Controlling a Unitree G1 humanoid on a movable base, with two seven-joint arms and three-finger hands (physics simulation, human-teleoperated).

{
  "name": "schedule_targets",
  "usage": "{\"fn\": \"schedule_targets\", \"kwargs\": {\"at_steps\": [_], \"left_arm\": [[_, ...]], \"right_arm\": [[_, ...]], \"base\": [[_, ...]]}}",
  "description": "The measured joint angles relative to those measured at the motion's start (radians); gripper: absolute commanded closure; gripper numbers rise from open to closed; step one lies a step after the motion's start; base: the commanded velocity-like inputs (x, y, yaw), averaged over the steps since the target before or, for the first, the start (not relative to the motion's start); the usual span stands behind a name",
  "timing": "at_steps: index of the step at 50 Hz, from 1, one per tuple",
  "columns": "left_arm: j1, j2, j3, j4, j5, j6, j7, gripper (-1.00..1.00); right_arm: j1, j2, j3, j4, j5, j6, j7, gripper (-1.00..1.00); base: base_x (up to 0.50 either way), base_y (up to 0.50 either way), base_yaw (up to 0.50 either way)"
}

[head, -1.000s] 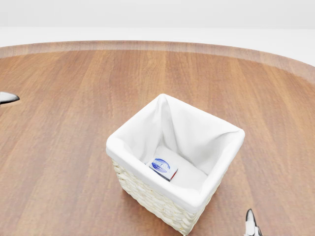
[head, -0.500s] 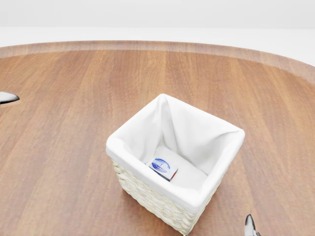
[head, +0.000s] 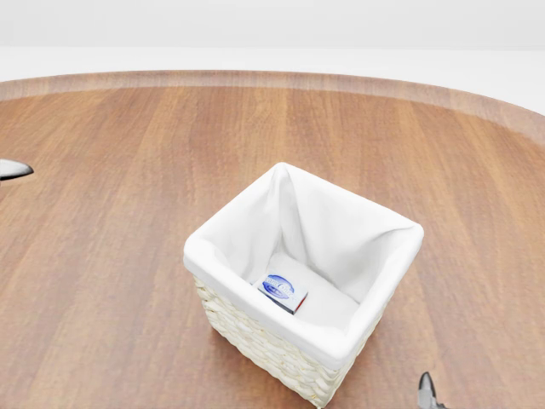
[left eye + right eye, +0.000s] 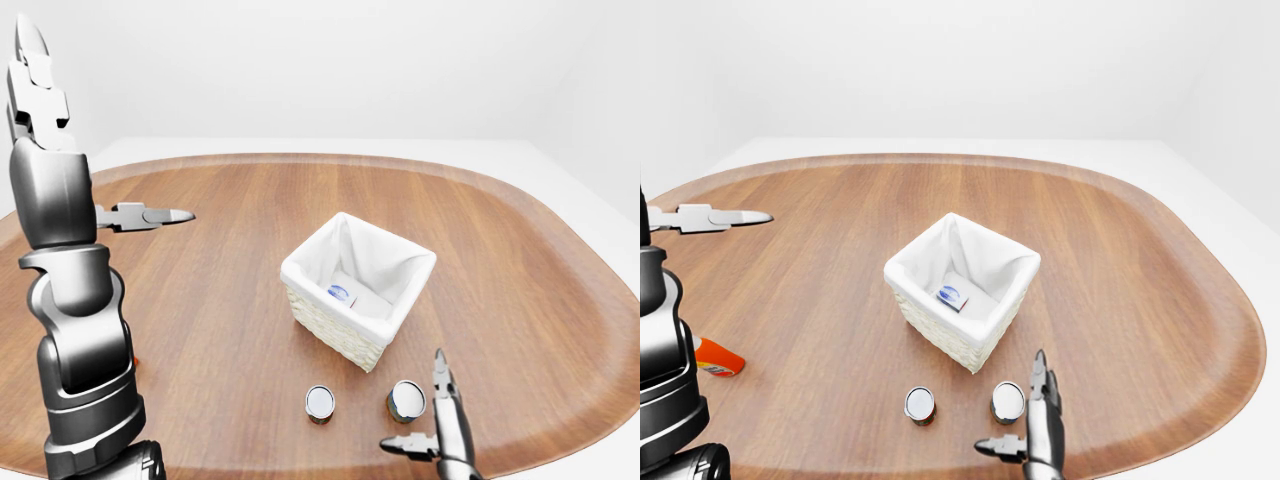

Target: Pick up the alphabet soup and the cream cheese box, and put them in the basket.

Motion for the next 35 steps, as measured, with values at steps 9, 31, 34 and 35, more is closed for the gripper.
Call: {"fn": "schedule_targets", "kwargs": {"at_steps": [9, 31, 34, 35], "left_arm": [[0.0, 0.0, 0.0, 0.0, 0.0, 0.0, 0.0, -1.0], [-0.004, 0.002, 0.0, 0.005, -0.002, 0.0, 0.002, -1.0], [-0.004, 0.002, 0.0, 0.005, -0.002, 0.0, 0.001, -1.0], [-0.004, 0.002, 0.0, 0.005, -0.002, 0.0, 0.001, -1.0]], "right_arm": [[-0.019, 0.007, -0.007, 0.041, -0.003, 0.0, -0.001, -1.0], [-0.111, 0.026, -0.046, 0.196, -0.016, 0.0, -0.002, -1.0], [-0.12, 0.028, -0.051, 0.214, -0.017, 0.0, -0.002, -1.0], [-0.123, 0.028, -0.053, 0.219, -0.017, 0.0, -0.002, -1.0]], "base": [[0.0, 0.0, 0.0], [0.0, 0.0, 0.0], [0.0, 0.0, 0.0], [0.0, 0.0, 0.0]]}}
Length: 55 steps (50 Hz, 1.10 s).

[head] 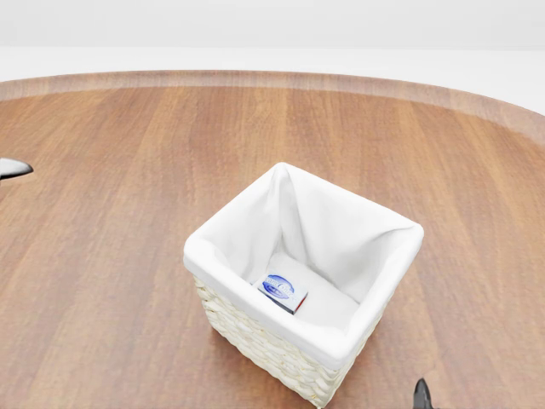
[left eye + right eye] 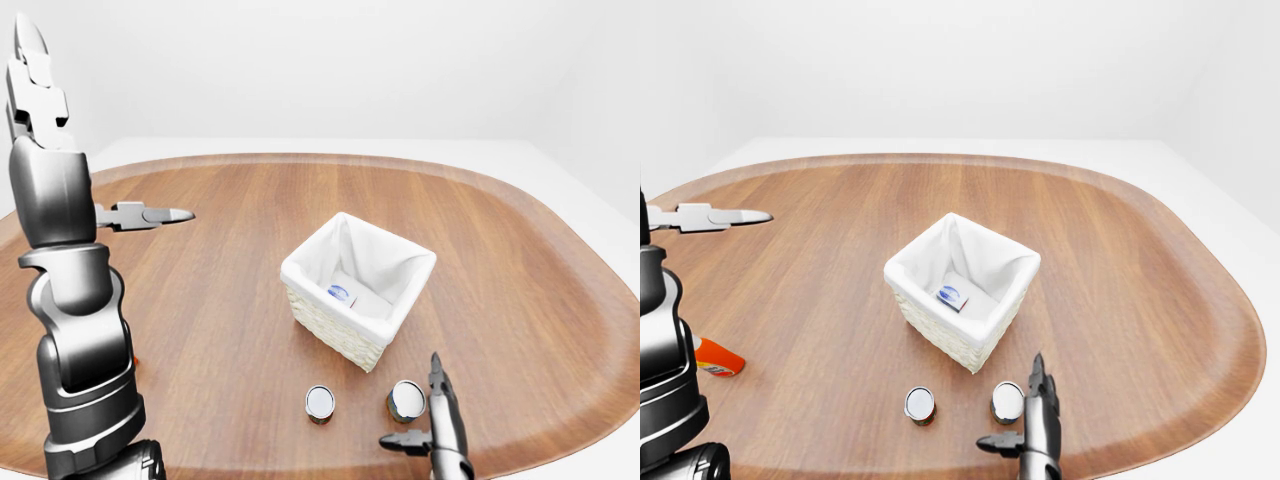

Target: Pick up the alphabet soup and the cream cheese box, and put them in the basket.

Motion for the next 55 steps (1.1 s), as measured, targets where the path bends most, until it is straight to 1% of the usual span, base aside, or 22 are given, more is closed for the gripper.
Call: {"fn": "schedule_targets", "kwargs": {"at_steps": [9, 22, 23, 24, 25, 26, 32, 41, 48, 55], "left_arm": [[0.0, 0.0, 0.0, 0.001, 0.0, 0.0, 0.001, -1.0], [-0.001, 0.001, 0.001, 0.001, -0.001, 0.0, 0.002, -1.0], [-0.001, 0.001, 0.001, 0.001, -0.002, 0.0, 0.002, -1.0], [-0.001, 0.001, 0.001, 0.001, -0.002, 0.0, 0.002, -1.0], [-0.001, 0.001, 0.001, 0.001, -0.002, 0.0, 0.002, -1.0], [-0.001, 0.001, 0.001, 0.001, -0.002, 0.0, 0.002, -1.0], [-0.001, 0.002, 0.002, 0.001, -0.003, 0.0, 0.003, -1.0], [-0.001, 0.003, 0.002, 0.001, -0.004, 0.0, 0.004, -1.0], [-0.002, 0.003, 0.001, 0.003, -0.004, 0.0, 0.003, -1.0], [-0.002, 0.002, 0.001, 0.003, -0.004, 0.0, 0.002, -1.0]], "right_arm": [[-0.029, 0.006, -0.015, 0.038, -0.001, 0.0, 0.003, -1.0], [-0.064, 0.013, -0.028, 0.039, -0.001, 0.0, 0.016, -1.0], [-0.065, 0.013, -0.029, 0.037, -0.001, 0.0, 0.017, -0.89], [-0.067, 0.014, -0.029, 0.035, -0.002, 0.0, 0.017, 0.17], [-0.066, 0.014, -0.029, 0.031, -0.004, 0.0, 0.021, 0.8], [-0.057, 0.016, -0.022, 0.013, -0.009, 0.0, 0.029, 1.0], [-0.058, 0.023, -0.01, 0.002, -0.007, 0.0, 0.04, 1.0], [-0.073, 0.02, -0.03, 0.011, -0.018, 0.0, 0.067, 1.0], [-0.066, 0.018, -0.034, 0.004, -0.009, 0.0, 0.034, 1.0], [-0.021, 0.016, -0.04, -0.058, 0.018, 0.0, 0.032, 1.0]], "base": [[0.0, 0.0, 0.0], [0.0, 0.0, 0.0], [0.0, 0.0, 0.0], [0.0, 0.0, 0.0], [0.0, 0.0, 0.0], [0.0, 0.0, 0.0], [0.0, 0.0, 0.0], [0.0, 0.0, 0.0], [0.0, 0.0, 0.0], [0.0, 0.0, 0.0]]}}
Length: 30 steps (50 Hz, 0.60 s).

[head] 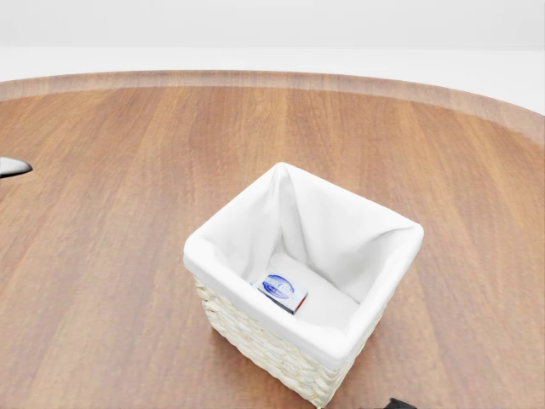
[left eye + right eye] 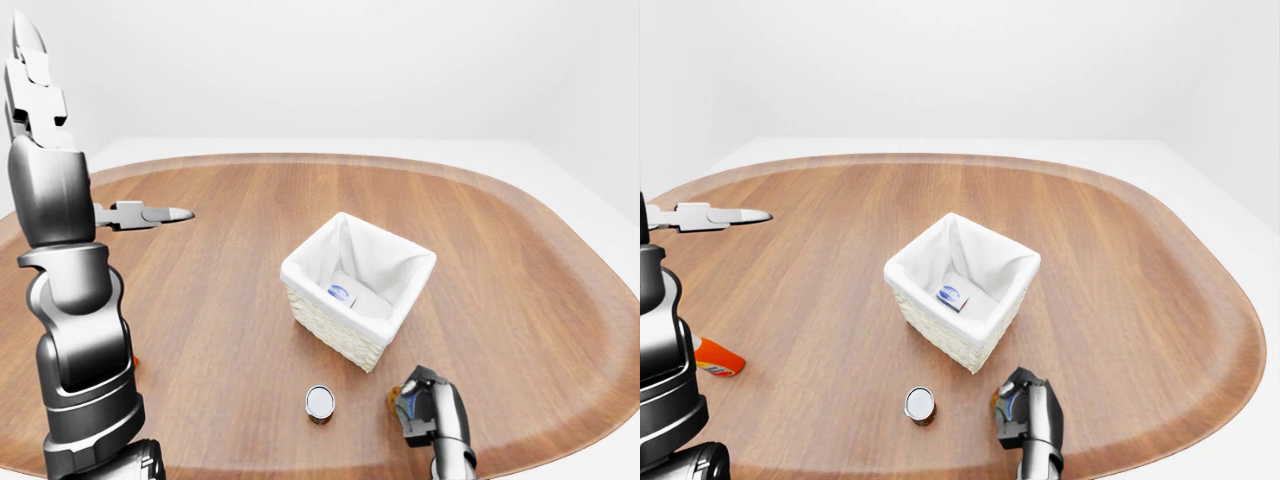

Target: Pick up the alphabet soup and the cream cheese box, and put them in the basket.

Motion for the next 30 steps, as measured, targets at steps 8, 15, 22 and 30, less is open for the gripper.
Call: {"fn": "schedule_targets", "kwargs": {"at_steps": [8, 15, 22, 30], "left_arm": [[0.0, 0.0, -0.001, 0.0, 0.001, 0.0, -0.003, -1.0], [0.0, -0.001, -0.001, 0.003, 0.001, 0.0, -0.004, -1.0], [-0.001, -0.001, -0.003, 0.006, 0.003, 0.0, -0.005, -1.0], [-0.002, -0.001, -0.004, 0.008, 0.004, 0.0, -0.005, -1.0]], "right_arm": [[0.062, 0.002, -0.016, -0.099, 0.014, 0.0, 0.017, 1.0], [0.113, 0.004, -0.042, -0.185, 0.024, 0.0, 0.038, 1.0], [0.159, 0.017, -0.084, -0.284, 0.032, 0.0, 0.078, 1.0], [0.19, 0.048, -0.14, -0.406, 0.033, 0.0, 0.14, 1.0]], "base": [[0.0, 0.0, 0.0], [0.0, 0.0, 0.0], [0.0, 0.0, 0.0], [0.0, 0.0, 0.0]]}}
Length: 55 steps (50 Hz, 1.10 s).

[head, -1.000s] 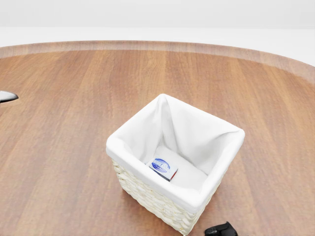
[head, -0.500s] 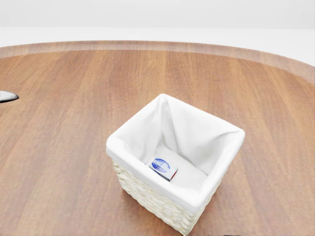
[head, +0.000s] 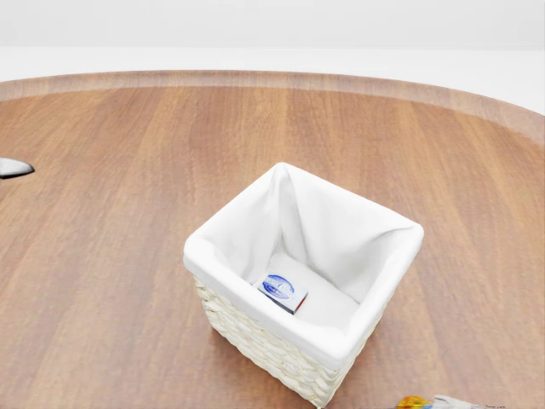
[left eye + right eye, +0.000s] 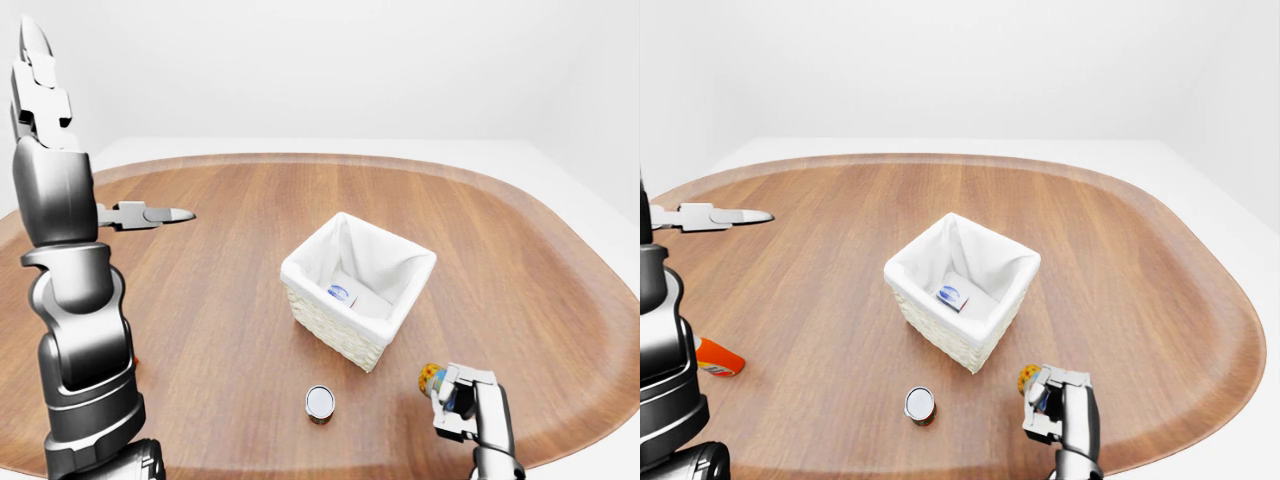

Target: Pick up the alphabet soup and the cream cheese box, and put them in the basket.

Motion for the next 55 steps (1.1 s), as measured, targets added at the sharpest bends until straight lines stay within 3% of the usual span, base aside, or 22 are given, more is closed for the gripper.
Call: {"fn": "schedule_targets", "kwargs": {"at_steps": [6, 17, 32, 55], "left_arm": [[0.0, 0.0, 0.0, 0.001, 0.0, 0.0, 0.001, -1.0], [0.0, 0.0, 0.001, 0.0, -0.002, 0.0, 0.004, -1.0], [0.0, 0.002, 0.004, -0.006, -0.007, 0.0, 0.005, -1.0], [0.0, 0.003, 0.005, -0.01, -0.01, 0.0, 0.006, -1.0]], "right_arm": [[0.006, 0.027, -0.038, -0.1, -0.018, 0.004, 0.05, 1.0], [-0.004, 0.069, -0.085, -0.256, -0.048, 0.05, 0.129, 1.0], [-0.046, 0.091, -0.101, -0.428, -0.085, 0.175, 0.207, 1.0], [-0.39, 0.011, 0.077, -0.607, -0.252, 0.175, 0.287, 1.0]], "base": [[0.0, 0.0, 0.0], [0.0, 0.0, 0.0], [0.0, 0.0, 0.0], [0.0, 0.0, 0.0]]}}
